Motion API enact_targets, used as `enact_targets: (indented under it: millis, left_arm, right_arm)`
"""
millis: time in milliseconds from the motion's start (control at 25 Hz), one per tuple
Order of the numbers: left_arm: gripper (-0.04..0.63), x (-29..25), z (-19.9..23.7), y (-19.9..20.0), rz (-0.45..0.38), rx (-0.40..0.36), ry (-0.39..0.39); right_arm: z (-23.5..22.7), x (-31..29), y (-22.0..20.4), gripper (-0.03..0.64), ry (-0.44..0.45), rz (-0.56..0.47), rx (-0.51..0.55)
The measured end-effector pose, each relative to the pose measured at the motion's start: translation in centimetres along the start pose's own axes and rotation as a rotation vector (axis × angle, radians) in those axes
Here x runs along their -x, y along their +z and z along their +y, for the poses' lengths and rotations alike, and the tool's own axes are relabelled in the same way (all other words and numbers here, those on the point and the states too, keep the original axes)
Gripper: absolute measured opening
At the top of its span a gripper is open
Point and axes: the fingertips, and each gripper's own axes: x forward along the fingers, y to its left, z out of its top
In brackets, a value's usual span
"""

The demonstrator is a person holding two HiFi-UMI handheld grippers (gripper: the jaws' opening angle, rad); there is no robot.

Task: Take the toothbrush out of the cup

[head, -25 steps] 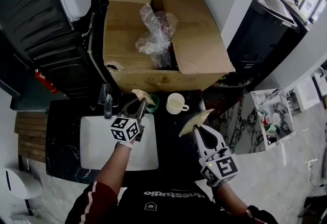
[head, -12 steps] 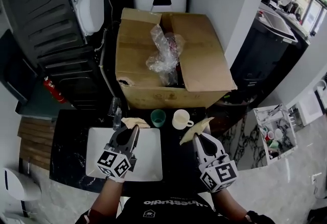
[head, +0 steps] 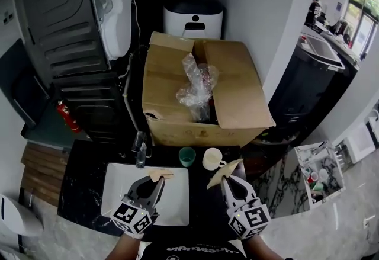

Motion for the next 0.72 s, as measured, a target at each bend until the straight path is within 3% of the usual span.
enact_targets:
  millis: [400, 720]
  left_arm:
    - [0.034, -0.1, -0.7, 0.4, 0.006, -0.009, -0.011]
    - [0.035, -0.4, -2.0, -0.2, 0.035, -0.1, -0.046]
  right_arm:
    - [-0.4, 0.2, -0.5, 0.043, -0.021, 0.01, 0.014]
    - [-0.3, 0.4, -0.7, 0.043, -0.029, 0.01, -0.002]
